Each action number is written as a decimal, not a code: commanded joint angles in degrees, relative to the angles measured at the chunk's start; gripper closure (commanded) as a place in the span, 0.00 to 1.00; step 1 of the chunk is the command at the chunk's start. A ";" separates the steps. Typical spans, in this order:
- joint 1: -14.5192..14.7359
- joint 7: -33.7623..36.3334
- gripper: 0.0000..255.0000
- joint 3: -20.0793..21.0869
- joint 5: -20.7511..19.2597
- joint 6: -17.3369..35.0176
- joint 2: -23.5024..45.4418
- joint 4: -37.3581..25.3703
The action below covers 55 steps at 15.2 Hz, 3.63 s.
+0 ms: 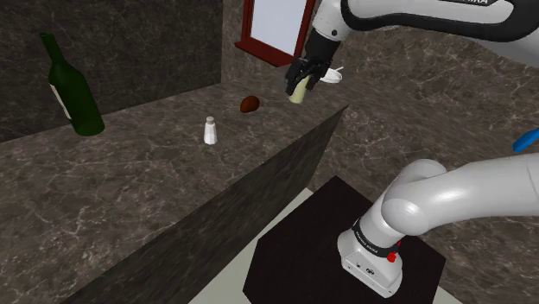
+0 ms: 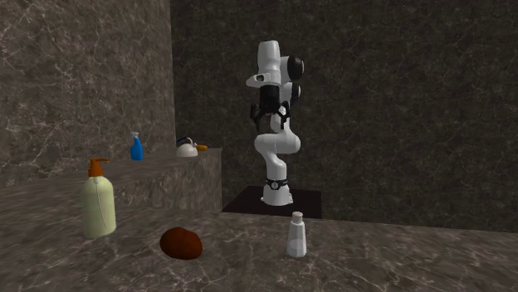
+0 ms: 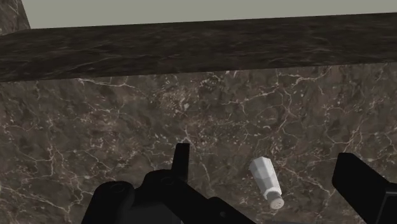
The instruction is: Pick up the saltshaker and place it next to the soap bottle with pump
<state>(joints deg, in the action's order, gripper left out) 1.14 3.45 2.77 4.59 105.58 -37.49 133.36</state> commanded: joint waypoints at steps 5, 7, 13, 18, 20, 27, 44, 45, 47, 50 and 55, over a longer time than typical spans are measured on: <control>-0.44 8.32 0.00 5.69 -0.29 10.26 9.66 -0.23; -0.73 11.33 0.00 7.55 -0.95 13.25 13.32 -1.04; -1.84 21.40 0.00 12.54 -5.39 20.77 25.58 -5.71; -1.99 30.99 0.00 15.12 -12.02 24.69 36.95 -12.14; -1.56 34.87 0.00 15.49 -15.09 25.54 41.67 -15.37; 1.45 44.11 0.00 14.18 -22.84 26.50 54.97 -25.80; 1.72 45.26 1.00 13.25 -24.68 30.02 58.39 -25.51; 1.74 45.28 1.00 13.25 -24.69 30.01 58.40 -25.52; 1.74 45.28 1.00 13.25 -24.69 30.01 58.40 -25.53; 1.73 45.27 1.00 13.25 -24.68 30.02 58.39 -25.50; 1.44 44.22 1.00 13.74 -23.56 27.63 56.79 -26.44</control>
<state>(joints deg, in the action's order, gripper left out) 2.65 47.93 16.38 -19.26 133.81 19.75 107.09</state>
